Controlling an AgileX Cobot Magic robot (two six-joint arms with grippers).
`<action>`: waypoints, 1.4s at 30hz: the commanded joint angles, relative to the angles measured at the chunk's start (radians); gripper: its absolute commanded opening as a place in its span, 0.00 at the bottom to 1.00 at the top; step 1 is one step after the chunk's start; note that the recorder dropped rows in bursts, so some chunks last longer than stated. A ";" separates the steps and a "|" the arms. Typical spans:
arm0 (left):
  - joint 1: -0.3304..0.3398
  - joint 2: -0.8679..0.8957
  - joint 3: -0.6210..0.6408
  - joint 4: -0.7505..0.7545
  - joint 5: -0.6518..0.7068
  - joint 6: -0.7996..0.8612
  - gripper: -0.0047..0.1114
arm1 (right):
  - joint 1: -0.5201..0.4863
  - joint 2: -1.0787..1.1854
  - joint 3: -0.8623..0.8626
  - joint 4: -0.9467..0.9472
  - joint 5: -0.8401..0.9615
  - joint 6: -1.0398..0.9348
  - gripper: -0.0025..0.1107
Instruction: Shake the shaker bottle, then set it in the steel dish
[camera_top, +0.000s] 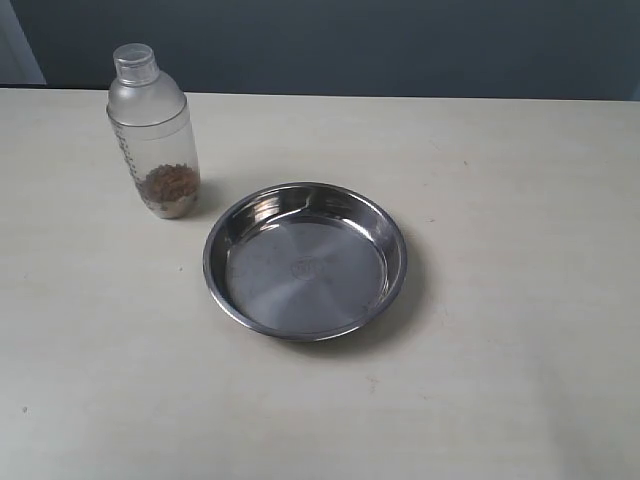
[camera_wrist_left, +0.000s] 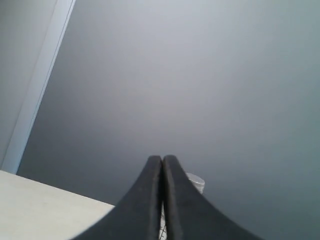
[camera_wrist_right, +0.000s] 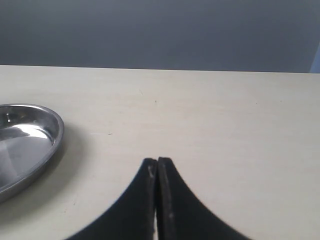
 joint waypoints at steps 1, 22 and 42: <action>-0.005 -0.004 0.005 -0.006 0.052 -0.017 0.04 | 0.004 -0.004 0.001 -0.001 -0.014 0.000 0.02; -0.005 0.487 -0.232 0.466 -0.344 -0.324 0.68 | 0.004 -0.004 0.001 -0.001 -0.014 0.000 0.02; -0.005 1.290 -0.613 0.615 -0.586 -0.342 0.69 | 0.004 -0.004 0.001 -0.001 -0.014 0.000 0.02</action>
